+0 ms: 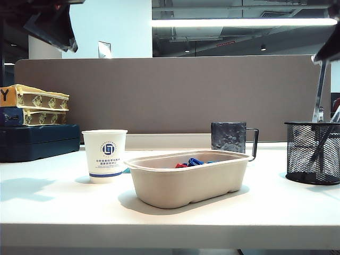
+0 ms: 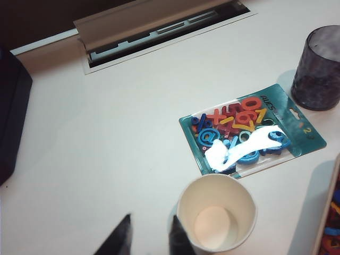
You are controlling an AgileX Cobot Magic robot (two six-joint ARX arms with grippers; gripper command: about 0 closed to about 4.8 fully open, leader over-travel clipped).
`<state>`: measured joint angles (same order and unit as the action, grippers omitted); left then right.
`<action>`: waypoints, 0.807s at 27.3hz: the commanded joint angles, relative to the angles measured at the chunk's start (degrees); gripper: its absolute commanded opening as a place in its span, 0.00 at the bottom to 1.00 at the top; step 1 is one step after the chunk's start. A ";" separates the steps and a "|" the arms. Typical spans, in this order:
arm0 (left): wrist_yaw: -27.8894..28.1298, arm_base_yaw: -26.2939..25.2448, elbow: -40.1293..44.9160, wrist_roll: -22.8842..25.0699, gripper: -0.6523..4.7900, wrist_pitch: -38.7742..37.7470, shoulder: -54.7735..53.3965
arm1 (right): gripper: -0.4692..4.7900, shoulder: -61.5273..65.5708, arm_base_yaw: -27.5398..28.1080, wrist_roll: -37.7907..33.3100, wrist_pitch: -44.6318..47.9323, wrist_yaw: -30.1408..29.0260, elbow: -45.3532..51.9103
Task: Pick up one pen and put it in the pen container.
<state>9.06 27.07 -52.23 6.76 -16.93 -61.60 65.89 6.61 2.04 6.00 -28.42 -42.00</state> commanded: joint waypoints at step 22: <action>-0.09 0.02 0.33 -0.39 0.27 3.10 0.22 | 0.23 10.27 -1.33 1.01 1.03 0.24 -0.28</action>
<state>9.06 27.07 -51.81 6.57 -14.35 -61.60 76.09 5.41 2.87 5.72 -28.08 -42.00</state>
